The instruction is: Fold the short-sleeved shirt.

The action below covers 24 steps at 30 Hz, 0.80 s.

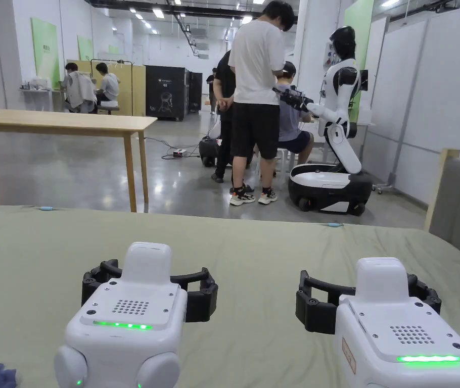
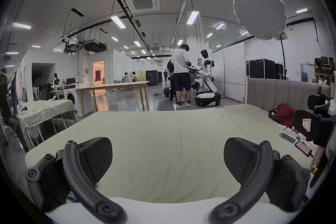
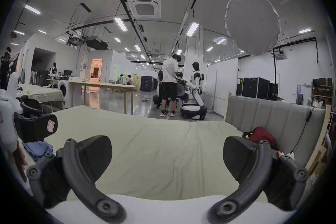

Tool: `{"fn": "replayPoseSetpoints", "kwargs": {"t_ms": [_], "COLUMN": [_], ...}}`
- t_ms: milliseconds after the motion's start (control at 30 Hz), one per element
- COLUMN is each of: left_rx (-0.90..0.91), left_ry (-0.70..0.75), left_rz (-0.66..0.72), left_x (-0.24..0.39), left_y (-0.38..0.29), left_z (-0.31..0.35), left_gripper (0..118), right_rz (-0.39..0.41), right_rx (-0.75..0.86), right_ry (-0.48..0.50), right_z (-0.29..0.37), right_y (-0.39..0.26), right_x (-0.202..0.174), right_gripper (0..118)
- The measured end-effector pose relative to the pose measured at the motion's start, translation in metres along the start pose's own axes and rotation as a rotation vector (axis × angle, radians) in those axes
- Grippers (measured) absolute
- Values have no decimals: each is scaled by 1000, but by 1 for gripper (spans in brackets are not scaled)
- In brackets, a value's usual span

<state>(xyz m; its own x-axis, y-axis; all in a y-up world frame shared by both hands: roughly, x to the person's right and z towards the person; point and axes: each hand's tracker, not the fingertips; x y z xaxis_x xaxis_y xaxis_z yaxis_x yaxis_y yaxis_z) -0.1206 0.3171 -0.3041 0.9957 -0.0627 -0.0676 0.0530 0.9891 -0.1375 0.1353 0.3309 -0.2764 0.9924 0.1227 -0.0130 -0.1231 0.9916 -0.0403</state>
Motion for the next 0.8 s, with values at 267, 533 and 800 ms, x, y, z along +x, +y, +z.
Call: {"fn": "replayPoseSetpoints", "kwargs": {"t_ms": [267, 533, 800], "left_rx": [21, 11, -34], "left_ry": [17, -28, 26], "left_rz": [10, 64, 96], "left_x": [-5, -7, -8], "left_y": [5, 8, 15], "left_z": [4, 9, 10], "left_gripper": [118, 118, 118], "right_rz": [2, -1, -10], "right_rx": [-1, -7, -13], "right_ry": [-2, 2, 12], "right_z": [-13, -11, -10], "right_y": [-12, -11, -8], "right_x": [2, 3, 9], "right_gripper": [118, 118, 118]}}
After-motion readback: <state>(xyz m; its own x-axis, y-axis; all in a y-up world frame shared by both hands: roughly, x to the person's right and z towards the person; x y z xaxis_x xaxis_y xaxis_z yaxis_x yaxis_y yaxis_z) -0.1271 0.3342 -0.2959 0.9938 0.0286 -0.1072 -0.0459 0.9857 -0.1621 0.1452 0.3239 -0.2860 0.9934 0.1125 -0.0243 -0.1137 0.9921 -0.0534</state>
